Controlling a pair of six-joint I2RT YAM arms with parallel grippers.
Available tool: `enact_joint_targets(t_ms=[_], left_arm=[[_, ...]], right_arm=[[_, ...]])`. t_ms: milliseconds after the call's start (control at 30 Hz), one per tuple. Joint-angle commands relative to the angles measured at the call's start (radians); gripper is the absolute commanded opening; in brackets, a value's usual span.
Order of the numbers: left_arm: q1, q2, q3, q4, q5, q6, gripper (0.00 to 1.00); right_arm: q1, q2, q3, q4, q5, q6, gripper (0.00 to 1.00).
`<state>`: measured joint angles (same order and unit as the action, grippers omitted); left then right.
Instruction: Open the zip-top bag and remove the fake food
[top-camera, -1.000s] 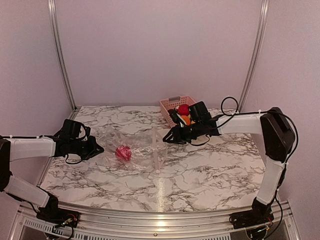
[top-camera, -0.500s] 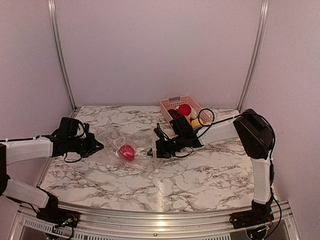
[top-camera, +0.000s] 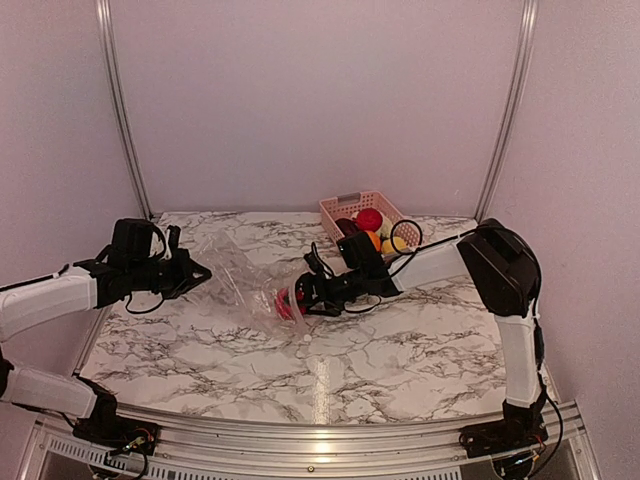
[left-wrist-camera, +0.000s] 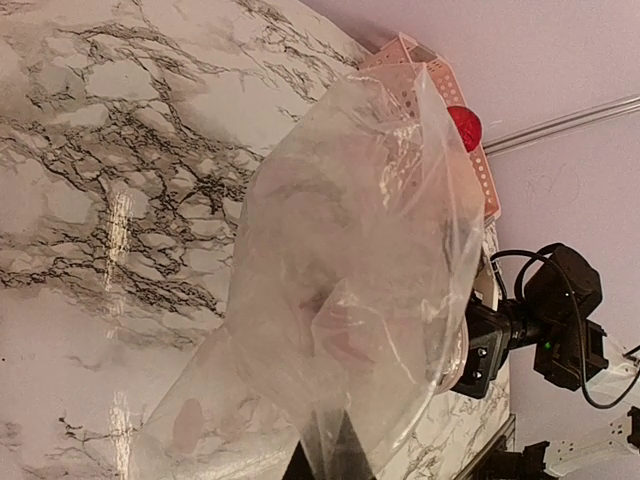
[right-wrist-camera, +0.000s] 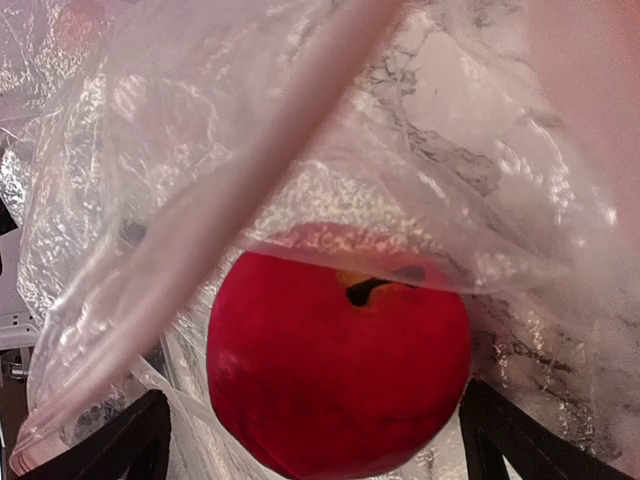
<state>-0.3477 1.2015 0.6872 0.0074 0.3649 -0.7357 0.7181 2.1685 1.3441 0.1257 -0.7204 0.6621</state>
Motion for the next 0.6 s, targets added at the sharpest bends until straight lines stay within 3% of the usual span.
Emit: enact_joint_targets(t_ms=[0,367,567], left_arm=[[-0.034,-0.002,0.036,-0.047,0.011,0.026,0.0],[-0.071,0.038,0.049,-0.047,-0.007,0.039,0.0],[-0.073,0.042,0.051,-0.047,-0.007,0.042,0.0]], right_arm=[[0.003,0.001,0.025,-0.011,0.024,-0.018,0.99],[0.015,0.031,0.151,-0.289,0.249,-0.117,0.95],[0.055,0.064,0.263,-0.401,0.341,-0.202,0.98]])
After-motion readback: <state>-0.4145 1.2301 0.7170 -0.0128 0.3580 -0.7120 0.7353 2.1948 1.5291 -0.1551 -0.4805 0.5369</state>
